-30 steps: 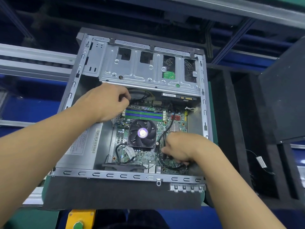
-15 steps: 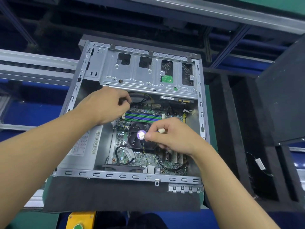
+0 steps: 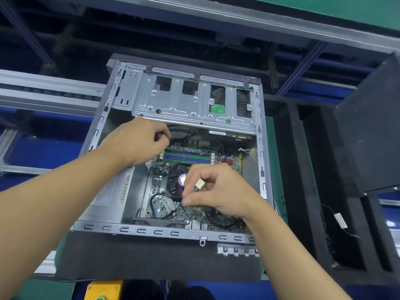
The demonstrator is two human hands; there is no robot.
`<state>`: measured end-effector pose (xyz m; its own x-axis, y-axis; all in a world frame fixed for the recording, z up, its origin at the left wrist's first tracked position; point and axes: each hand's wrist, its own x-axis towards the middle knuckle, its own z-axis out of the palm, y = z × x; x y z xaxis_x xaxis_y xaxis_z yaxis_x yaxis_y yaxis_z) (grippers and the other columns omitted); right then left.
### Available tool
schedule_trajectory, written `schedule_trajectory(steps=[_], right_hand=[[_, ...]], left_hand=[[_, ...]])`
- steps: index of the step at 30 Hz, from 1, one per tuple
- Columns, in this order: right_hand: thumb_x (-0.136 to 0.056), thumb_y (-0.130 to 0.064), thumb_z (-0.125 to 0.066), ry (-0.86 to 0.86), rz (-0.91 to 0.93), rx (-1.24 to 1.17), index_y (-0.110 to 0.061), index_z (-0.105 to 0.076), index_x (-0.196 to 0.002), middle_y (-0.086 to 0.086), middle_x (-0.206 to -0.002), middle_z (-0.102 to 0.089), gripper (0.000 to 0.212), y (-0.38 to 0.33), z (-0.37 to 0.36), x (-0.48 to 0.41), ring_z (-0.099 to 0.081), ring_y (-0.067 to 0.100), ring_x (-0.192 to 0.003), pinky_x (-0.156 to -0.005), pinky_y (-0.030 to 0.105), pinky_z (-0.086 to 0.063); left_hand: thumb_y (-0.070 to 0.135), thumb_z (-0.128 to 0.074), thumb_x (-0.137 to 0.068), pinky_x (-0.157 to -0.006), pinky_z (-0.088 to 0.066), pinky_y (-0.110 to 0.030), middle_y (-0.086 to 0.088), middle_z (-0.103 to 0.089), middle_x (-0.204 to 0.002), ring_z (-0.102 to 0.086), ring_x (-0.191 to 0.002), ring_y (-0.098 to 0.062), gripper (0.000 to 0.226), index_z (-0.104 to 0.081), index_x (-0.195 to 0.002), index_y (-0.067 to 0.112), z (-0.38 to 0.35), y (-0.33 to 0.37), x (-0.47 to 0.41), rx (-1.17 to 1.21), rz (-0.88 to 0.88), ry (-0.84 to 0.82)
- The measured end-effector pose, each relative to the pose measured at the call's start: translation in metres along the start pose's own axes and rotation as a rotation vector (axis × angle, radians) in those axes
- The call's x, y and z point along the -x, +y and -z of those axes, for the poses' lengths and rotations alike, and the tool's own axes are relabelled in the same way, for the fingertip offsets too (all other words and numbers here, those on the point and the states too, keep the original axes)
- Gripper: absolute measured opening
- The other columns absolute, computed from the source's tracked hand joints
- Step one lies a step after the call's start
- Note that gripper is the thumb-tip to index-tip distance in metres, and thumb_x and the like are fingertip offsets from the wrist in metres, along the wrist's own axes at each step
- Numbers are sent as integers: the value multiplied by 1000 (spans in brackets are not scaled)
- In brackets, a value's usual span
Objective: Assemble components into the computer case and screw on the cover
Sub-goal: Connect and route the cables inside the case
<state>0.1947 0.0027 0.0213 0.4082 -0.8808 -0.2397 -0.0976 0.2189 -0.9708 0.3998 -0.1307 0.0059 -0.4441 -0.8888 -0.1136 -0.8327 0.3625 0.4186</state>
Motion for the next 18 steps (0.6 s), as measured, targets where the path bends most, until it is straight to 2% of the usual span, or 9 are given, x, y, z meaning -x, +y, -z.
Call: schedule_trajectory(steps=[3, 6, 9, 12, 14, 16, 18], right_hand=[[-92, -4, -70, -38, -46, -144, -23, -78, -88, -4, -88, -69, 21, 3, 2, 4, -67, 18, -74, -69, 26, -56], [-98, -8, -63, 11, -79, -215, -22, -75, -106, 3, -86, -69, 20, 8, 2, 5, -68, 22, -78, -69, 28, -56], [-94, 0, -69, 232, -186, -302, -11, -61, -113, 7, -77, -72, 23, 14, -2, 4, -69, 19, -66, -57, 26, -55], [-89, 3, -74, 440, -298, -344, -7, -56, -97, 12, -71, -73, 23, 14, -4, 9, -68, 17, -58, -50, 23, -55], [-87, -1, -79, 482, -356, -175, -8, -58, -91, 11, -69, -73, 22, 13, -1, 13, -68, 17, -56, -51, 25, -56], [-86, -17, -83, 461, -398, 310, -15, -60, -84, 4, -65, -71, 23, 11, 2, 15, -66, 13, -53, -51, 27, -55], [-86, -35, -81, 331, -395, 795, -21, -59, -79, -4, -67, -66, 27, 7, 4, 14, -63, 12, -59, -59, 28, -53]], left_hand=[[33, -48, -87, -55, -38, -23, 23, -60, -65, -52, -55, 4, 24, -69, -96, 40, 1, 0, 0, 2, -2, -7], [35, -47, -87, -57, -40, -25, 21, -63, -70, -53, -57, 2, 25, -69, -98, 40, 1, 0, 0, -4, -10, -16], [37, -47, -87, -52, -36, -22, 21, -59, -62, -50, -51, 3, 25, -68, -98, 41, 1, 1, 1, -32, -37, 1], [36, -46, -89, -50, -33, -21, 21, -55, -56, -48, -49, 3, 25, -67, -100, 42, 2, 2, 5, -89, -94, 33], [36, -45, -89, -50, -32, -19, 20, -54, -54, -48, -49, 4, 25, -67, -100, 41, 3, 3, 7, -99, -109, 43], [35, -44, -89, -49, -29, -18, 19, -52, -52, -47, -48, 4, 26, -67, -99, 40, 3, 4, 8, -102, -113, 49], [35, -44, -90, -49, -28, -18, 20, -51, -51, -46, -48, 4, 26, -67, -99, 40, 4, 5, 8, -102, -113, 55]])
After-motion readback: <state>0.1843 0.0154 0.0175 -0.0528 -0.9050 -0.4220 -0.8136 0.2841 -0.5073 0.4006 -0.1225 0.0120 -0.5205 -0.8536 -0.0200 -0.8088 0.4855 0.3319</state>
